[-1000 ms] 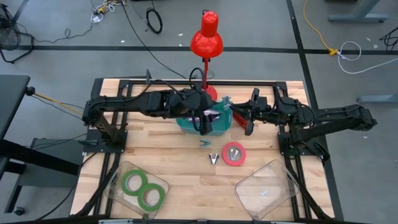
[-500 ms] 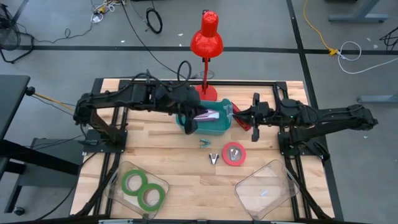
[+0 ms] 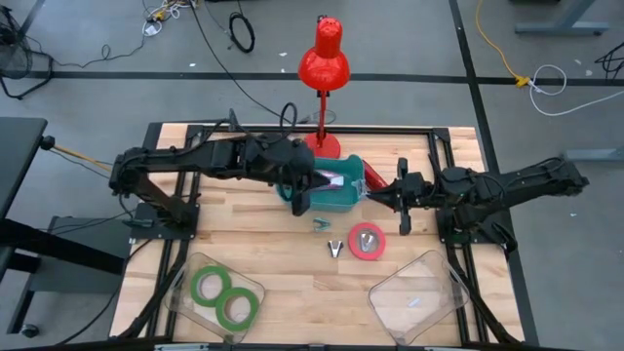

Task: Pick and place Stapler, Stapler remover, tape
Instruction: Put the bottom light blue staple remover in the right transparent bin

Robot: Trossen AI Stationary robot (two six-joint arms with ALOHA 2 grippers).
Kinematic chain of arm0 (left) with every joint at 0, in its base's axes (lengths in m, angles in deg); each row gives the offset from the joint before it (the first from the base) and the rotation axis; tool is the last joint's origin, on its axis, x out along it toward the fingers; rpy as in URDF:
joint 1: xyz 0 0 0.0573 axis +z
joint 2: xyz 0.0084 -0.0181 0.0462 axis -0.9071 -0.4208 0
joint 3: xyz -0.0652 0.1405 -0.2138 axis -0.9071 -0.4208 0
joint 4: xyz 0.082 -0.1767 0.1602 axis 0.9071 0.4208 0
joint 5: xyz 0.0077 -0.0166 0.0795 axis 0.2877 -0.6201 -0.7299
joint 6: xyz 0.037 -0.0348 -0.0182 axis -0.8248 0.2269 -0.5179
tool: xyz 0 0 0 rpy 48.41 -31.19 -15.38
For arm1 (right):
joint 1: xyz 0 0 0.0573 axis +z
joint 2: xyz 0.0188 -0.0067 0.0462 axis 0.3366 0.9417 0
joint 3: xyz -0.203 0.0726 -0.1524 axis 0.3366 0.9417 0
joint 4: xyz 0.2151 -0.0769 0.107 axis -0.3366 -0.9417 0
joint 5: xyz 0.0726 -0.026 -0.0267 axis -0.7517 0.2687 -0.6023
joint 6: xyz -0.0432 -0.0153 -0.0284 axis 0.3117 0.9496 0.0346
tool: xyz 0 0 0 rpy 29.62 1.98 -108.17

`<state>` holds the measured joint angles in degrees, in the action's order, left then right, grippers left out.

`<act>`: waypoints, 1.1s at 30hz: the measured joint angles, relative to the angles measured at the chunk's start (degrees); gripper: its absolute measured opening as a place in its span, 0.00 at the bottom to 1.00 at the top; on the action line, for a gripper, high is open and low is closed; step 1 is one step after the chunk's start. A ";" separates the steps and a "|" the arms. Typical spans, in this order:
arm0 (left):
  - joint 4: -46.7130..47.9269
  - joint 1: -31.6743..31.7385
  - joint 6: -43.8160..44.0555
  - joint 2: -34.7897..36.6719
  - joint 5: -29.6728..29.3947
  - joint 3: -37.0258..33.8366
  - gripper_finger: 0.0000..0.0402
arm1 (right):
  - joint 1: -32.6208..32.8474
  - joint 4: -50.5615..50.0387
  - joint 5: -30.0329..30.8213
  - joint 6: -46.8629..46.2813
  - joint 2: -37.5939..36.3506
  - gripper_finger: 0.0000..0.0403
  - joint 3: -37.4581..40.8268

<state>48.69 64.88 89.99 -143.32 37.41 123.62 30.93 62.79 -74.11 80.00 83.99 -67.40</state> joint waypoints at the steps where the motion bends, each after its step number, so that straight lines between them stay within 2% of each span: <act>1: -1.73 0.00 0.14 0.59 0.63 -1.66 0.00 | 0.60 -0.05 0.29 -0.13 -0.01 0.00 0.00; 6: -10.58 -0.07 -0.55 5.65 3.70 -10.22 0.00 | 3.30 -2.86 1.12 -2.75 -0.01 0.00 0.00; 9: -11.76 -0.04 -0.46 9.95 3.58 -15.40 0.00 | 5.15 -3.84 0.45 -4.09 -0.05 0.00 0.00; 15: -14.27 -1.48 1.75 17.94 3.53 -22.80 0.00 | 9.14 -5.16 -5.31 -4.65 -0.10 0.00 0.00; 21: -15.15 -3.85 1.22 22.65 1.59 -25.22 0.00 | 13.46 -5.57 -11.32 4.68 -0.10 0.00 -0.02; 26: -14.19 -4.30 1.21 25.27 0.68 -26.36 0.00 | 16.38 -6.46 -15.85 2.80 -0.10 0.00 -0.02; 33: -12.32 -4.55 1.16 26.76 0.56 -26.25 0.00 | 21.19 -7.29 -15.91 2.26 -0.10 0.00 -0.02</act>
<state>36.37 60.34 91.14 -116.56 37.96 97.37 52.11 55.50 -90.02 82.26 83.89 -67.42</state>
